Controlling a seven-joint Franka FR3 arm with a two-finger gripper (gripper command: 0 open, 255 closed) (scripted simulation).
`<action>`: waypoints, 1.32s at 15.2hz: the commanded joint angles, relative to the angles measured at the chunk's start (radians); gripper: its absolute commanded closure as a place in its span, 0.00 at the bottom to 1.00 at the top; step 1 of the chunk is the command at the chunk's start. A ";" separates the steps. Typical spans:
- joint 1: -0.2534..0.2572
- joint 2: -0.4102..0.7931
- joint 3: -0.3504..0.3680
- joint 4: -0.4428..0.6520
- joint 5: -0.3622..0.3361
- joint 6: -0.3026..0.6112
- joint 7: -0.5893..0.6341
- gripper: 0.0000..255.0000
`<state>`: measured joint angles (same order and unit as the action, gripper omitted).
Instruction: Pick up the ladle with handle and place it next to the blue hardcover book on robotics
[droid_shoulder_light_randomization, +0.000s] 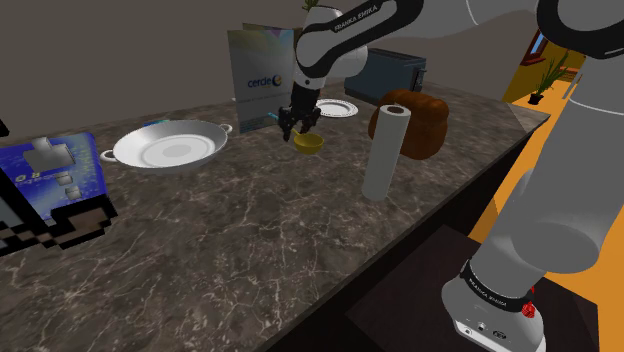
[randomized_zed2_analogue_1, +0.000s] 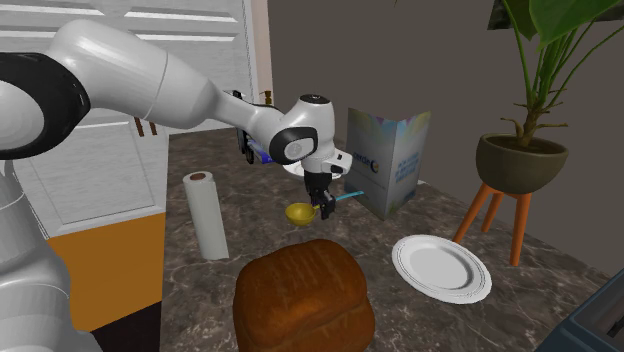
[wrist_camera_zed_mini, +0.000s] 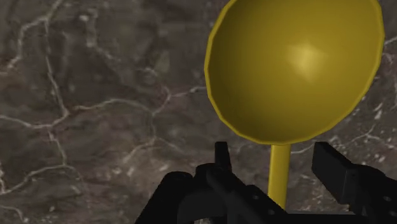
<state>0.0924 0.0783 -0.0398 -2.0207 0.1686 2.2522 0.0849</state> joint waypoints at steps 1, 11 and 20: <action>0.000 0.000 0.000 0.000 0.000 0.000 0.000 1.00; 0.000 -0.010 -0.001 0.015 -0.004 -0.025 0.005 1.00; -0.001 -0.044 -0.002 0.097 -0.017 -0.139 0.024 1.00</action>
<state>0.0904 0.0375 -0.0428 -1.9342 0.1532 2.1262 0.1050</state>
